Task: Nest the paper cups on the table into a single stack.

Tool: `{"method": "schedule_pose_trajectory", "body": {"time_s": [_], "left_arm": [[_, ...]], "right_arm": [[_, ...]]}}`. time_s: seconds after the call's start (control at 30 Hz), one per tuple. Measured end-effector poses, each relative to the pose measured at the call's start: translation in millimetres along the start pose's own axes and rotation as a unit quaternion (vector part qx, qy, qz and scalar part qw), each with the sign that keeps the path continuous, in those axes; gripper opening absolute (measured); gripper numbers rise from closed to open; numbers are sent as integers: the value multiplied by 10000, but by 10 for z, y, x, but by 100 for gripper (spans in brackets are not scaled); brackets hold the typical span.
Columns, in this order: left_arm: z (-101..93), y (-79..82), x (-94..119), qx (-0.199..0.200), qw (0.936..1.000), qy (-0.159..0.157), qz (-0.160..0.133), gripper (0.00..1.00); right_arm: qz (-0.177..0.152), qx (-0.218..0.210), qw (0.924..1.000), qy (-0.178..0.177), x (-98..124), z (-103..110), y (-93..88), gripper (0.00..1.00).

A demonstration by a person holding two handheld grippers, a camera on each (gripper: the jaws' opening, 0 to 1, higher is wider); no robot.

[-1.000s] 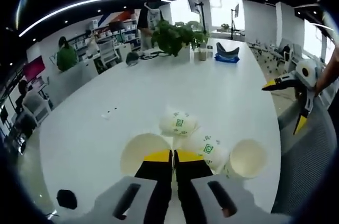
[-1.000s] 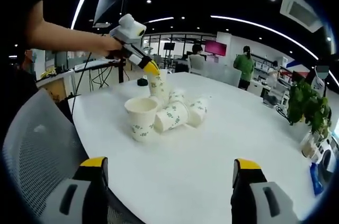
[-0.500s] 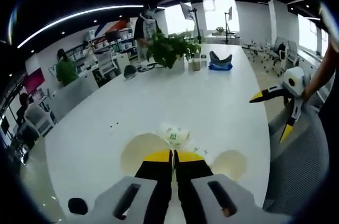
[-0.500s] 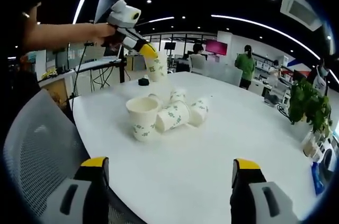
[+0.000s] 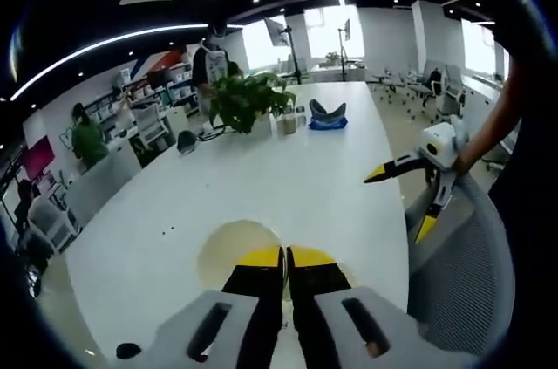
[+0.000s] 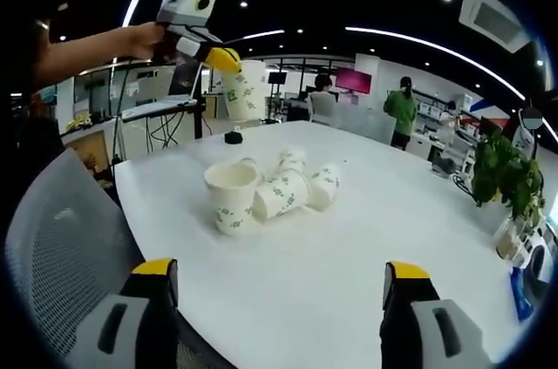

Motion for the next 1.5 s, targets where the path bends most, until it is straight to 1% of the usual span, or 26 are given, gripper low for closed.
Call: {"method": "schedule_pose_trajectory", "body": {"time_s": [0.13,0.33,0.43,0.6,0.67,0.83,1.0,1.1,1.33,1.43,1.5], "left_arm": [[-47,-35,-2,-101,9998,-167,0,0],[-167,-38,-23,-101,9993,-349,-28,0],[-237,-106,-65,-83,9990,-434,45,0],[-344,-167,-131,-52,9986,-530,71,0],[-371,-197,-166,-64,9984,-549,120,0],[-385,-347,-270,-199,9978,-580,258,0],[-402,-457,-376,-153,9972,-653,318,0],[-392,-532,-432,-276,9967,-632,429,0],[-453,-617,-537,-357,9950,-718,603,0],[-477,-680,-600,-503,9933,-713,764,0],[-493,-713,-639,-518,9926,-737,811,0]], "right_arm": [[-6,-21,10000,16,3,11,2,100],[12,-12,10000,43,1,21,-4,99],[12,-8,10000,56,0,26,-5,99],[40,-12,10000,55,-1,26,-16,98],[50,-8,10000,68,-3,31,-20,98],[81,-5,9999,78,-9,32,-32,98],[93,-15,9999,66,-7,28,-37,97],[77,-30,10000,46,-6,17,-32,97],[86,-50,9999,21,-5,4,-36,97],[83,-63,9999,32,-7,4,-37,96],[78,-74,9999,26,-7,0,-36,96]]}}
Point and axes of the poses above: the point that each gripper's makers call its tool centre point, and the gripper's own axes: x roughly backward along the fingers, z roughly to its left, y roughly out of its top, the point moved 1 cm from there along x, roughly backward along the fingers, and after that the axes turned 2 degrees about z, right-handed, at the moved point
